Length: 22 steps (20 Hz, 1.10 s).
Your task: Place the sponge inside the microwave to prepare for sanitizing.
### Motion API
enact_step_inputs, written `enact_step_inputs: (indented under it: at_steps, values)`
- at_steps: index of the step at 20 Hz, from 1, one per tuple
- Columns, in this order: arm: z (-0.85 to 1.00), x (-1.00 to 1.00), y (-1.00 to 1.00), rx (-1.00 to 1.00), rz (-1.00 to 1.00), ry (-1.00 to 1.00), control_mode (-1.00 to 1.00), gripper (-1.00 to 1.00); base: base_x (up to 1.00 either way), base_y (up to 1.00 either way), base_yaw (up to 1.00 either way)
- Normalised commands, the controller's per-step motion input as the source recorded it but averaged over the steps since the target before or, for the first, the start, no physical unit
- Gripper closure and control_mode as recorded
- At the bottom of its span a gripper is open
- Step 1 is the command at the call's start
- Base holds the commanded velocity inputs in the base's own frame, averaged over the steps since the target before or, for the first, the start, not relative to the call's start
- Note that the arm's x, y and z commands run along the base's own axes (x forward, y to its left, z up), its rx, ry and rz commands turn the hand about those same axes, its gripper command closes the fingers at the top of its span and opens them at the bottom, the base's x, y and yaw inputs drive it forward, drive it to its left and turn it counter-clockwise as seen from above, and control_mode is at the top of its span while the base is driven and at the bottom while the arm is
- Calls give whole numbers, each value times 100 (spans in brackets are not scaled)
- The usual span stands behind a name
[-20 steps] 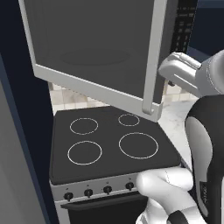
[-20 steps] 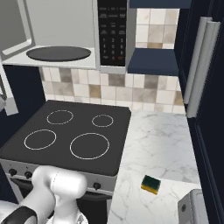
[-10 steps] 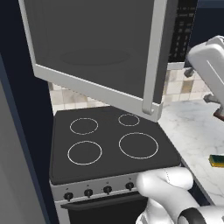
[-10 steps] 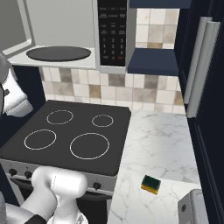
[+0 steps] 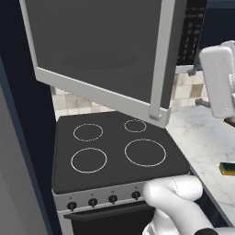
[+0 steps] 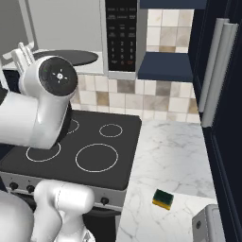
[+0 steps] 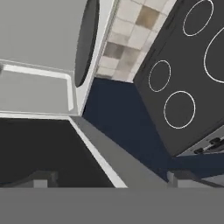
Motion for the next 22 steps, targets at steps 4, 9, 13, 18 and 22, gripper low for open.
enact_step_inputs:
  at_steps: [4, 9, 13, 18, 22]
  values:
    - [-19, 63, 4, 28, 22, 0, -100, -100, 0, 0, 0]
    - [-1, 45, 7, 27, 30, 10, -100, -100, 0, 0, 0]
    - [2, 31, 18, 18, 35, 0, -100, -100, 0, 0, 0]
    - [7, 18, 32, 10, 29, -2, -100, -100, 0, 0, 0]
    - [9, 17, 31, 4, 20, -4, -100, -100, 0, 0, 0]
